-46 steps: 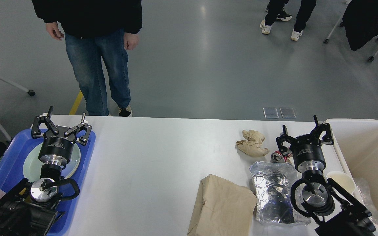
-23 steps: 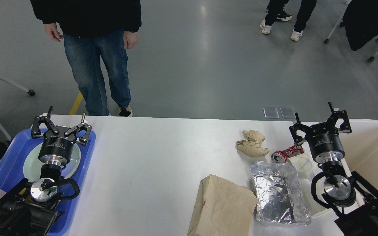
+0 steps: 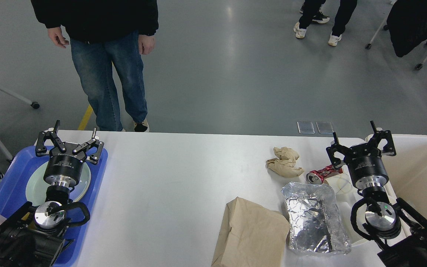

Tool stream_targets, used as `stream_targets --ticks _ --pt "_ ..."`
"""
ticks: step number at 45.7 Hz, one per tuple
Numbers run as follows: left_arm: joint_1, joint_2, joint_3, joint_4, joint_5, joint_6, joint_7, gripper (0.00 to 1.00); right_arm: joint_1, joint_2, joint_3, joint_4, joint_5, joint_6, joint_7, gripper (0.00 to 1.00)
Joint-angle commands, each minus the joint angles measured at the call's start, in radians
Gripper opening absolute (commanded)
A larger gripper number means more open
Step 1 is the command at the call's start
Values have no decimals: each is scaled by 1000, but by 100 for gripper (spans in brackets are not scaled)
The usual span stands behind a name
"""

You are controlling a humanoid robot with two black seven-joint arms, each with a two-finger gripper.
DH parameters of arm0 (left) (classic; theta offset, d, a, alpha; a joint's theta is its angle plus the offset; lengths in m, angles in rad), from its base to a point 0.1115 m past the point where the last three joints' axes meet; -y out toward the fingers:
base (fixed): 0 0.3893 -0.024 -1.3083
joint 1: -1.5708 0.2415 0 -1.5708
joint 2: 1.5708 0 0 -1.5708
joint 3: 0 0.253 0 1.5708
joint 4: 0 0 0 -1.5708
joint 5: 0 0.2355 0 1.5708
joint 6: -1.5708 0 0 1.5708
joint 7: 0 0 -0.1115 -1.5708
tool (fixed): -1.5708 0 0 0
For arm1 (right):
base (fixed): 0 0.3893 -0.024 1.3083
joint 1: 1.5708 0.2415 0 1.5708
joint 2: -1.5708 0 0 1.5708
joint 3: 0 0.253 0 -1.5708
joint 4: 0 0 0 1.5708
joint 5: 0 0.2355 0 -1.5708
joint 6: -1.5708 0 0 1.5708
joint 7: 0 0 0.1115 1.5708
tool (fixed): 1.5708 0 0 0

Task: Tidy desktop
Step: 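Raise the right gripper up from beside the bin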

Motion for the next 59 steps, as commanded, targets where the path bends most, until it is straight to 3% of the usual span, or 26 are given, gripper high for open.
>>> stream_targets --ticks 1,25,39,50,55,59 --pt "0 1 0 0 0 0 0 96 1 -2 -69 -8 -1 -7 -2 100" --pt "0 -1 0 1 0 0 0 96 2 -2 -78 1 -2 -10 3 100" --pt "0 -1 0 1 0 0 0 96 10 -13 -71 2 2 4 -37 100" --pt "0 -1 0 1 0 0 0 96 71 -2 -71 -1 2 -4 -37 100" --pt "0 -1 0 0 0 0 0 96 71 -32 -104 5 1 24 -29 100" --pt "0 -1 0 0 0 0 0 96 96 -176 -210 4 2 129 -25 100"
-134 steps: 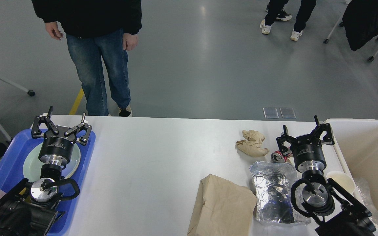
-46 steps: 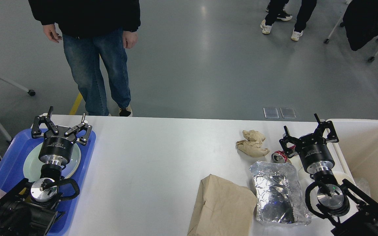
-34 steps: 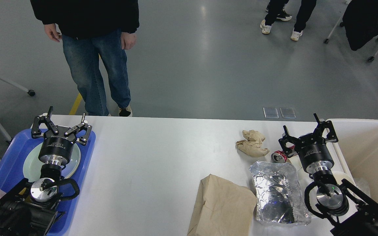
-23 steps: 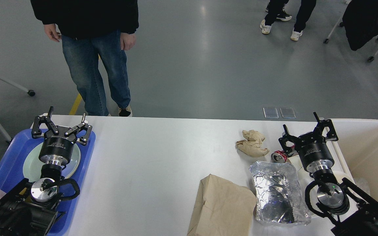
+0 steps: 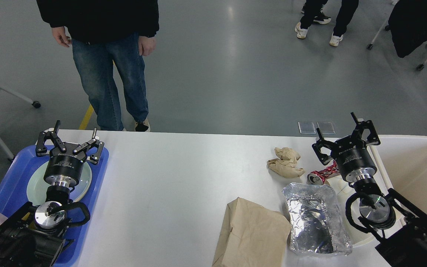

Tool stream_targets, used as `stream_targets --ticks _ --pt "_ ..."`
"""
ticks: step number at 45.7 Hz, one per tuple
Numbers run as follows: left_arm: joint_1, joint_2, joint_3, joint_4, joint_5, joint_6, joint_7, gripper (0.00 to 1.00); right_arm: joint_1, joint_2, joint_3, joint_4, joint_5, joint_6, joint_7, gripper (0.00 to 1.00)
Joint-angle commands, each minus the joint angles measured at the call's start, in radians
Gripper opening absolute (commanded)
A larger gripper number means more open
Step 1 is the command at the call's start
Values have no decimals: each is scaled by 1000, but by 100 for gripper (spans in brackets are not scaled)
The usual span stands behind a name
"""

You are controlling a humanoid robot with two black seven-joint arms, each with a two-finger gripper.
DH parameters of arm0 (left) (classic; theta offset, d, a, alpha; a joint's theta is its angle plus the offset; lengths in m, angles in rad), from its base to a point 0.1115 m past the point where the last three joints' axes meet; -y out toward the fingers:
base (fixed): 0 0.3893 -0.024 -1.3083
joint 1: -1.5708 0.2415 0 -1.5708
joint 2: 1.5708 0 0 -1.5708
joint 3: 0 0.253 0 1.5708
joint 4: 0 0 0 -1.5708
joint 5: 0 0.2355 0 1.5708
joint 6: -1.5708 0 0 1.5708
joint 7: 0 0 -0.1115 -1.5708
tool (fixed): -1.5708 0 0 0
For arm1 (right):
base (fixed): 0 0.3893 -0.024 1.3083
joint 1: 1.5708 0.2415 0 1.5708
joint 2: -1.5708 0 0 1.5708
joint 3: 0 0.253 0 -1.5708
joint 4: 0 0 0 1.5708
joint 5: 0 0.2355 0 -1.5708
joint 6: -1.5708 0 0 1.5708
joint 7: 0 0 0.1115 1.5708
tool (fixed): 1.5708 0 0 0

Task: Tidy desktop
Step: 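Raise the right gripper up from beside the bin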

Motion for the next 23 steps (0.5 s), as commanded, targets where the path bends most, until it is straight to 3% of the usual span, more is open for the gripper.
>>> stream_targets --ticks 1,10,23 --pt "0 0 0 1 0 0 0 96 32 -147 -114 -3 0 116 5 100" --pt "0 0 0 -1 0 0 0 96 202 -276 -406 -11 0 212 5 100" --pt "0 0 0 -1 0 0 0 96 685 -362 -1105 -13 2 212 5 100"
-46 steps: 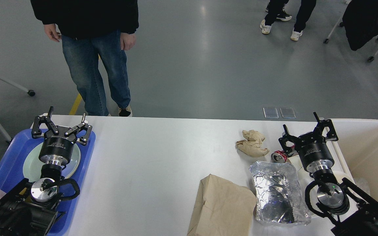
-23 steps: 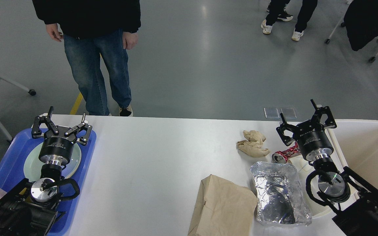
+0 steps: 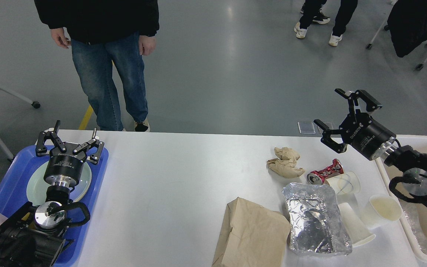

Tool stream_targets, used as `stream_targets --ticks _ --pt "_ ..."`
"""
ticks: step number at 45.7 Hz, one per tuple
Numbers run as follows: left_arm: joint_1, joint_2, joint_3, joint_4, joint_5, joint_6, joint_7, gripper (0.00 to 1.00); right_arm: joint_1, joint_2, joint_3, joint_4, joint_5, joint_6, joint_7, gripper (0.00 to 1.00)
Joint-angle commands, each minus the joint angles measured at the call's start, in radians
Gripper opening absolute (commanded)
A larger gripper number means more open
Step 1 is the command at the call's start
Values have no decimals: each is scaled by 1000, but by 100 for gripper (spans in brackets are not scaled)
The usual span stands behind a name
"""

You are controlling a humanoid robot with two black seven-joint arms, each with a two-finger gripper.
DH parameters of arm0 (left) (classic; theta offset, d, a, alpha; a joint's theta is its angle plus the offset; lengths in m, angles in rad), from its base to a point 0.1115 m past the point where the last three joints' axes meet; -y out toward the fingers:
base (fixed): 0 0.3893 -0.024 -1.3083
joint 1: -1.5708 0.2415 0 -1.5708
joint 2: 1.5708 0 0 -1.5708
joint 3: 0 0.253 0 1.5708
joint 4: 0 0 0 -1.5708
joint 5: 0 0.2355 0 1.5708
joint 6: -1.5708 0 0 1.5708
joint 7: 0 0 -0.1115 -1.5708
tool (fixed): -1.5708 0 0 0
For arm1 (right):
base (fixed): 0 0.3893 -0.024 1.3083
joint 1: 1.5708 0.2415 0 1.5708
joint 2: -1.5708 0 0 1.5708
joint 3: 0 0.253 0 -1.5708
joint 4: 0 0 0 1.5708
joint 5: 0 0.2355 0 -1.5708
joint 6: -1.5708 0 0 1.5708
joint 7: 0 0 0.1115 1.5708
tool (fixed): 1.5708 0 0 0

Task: Tidy desktop
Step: 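Raise the right gripper up from beside the bin, then lower the right gripper onto the brown paper bag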

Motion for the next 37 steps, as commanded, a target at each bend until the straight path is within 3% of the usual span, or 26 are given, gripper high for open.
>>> stream_targets --ticks 1,11,17,28,31,37 --pt "0 0 0 0 0 0 0 96 238 -7 -340 -2 0 -2 0 100" --pt "0 0 0 0 0 0 0 96 683 79 -927 5 6 14 -1 100" --pt "0 0 0 0 0 0 0 96 783 179 -1090 9 12 25 -1 100" --pt "0 0 0 1 0 0 0 96 1073 369 -1332 33 12 280 -29 100" --pt "0 0 0 1 0 0 0 96 1128 416 -1352 80 11 300 -104 100" --pt "0 0 0 1 0 0 0 96 1297 485 -1353 228 14 294 -352 100"
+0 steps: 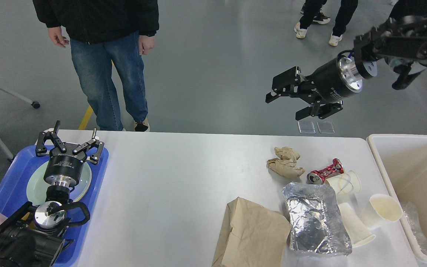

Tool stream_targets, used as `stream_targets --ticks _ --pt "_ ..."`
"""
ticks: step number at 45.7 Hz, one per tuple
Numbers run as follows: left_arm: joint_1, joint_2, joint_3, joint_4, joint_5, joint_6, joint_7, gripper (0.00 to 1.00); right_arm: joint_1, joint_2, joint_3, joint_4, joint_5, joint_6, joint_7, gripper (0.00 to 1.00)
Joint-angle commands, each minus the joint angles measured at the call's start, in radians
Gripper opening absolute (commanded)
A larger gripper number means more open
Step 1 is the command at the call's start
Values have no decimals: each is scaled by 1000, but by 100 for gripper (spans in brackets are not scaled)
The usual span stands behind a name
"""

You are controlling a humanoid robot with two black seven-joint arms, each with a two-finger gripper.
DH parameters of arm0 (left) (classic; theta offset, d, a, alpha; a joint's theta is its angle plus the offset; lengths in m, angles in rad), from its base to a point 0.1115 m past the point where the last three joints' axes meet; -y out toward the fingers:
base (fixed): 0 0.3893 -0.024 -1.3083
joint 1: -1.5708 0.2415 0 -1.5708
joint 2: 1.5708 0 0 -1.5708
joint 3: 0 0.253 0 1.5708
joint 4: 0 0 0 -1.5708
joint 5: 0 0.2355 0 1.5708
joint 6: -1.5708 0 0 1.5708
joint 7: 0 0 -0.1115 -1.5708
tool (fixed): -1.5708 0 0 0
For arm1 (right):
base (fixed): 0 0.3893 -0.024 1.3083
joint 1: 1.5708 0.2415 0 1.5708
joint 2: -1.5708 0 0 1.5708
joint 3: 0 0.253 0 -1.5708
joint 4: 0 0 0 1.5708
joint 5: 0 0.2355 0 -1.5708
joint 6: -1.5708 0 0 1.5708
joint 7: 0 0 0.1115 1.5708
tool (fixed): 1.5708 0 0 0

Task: Tidy desktop
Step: 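Lower the right gripper onto the brown paper bag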

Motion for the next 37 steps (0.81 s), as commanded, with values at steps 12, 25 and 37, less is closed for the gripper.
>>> stream_targets --ticks 12,25,37 --pt "0 1 0 1 0 0 0 96 402 196 -39 342 46 3 -272 100" --pt "0 1 0 -1 0 0 0 96 549 170 -34 585 129 6 -313 100" --pt "0 0 0 -1 0 -3 0 96 588 113 3 708 183 -18 -311 100"
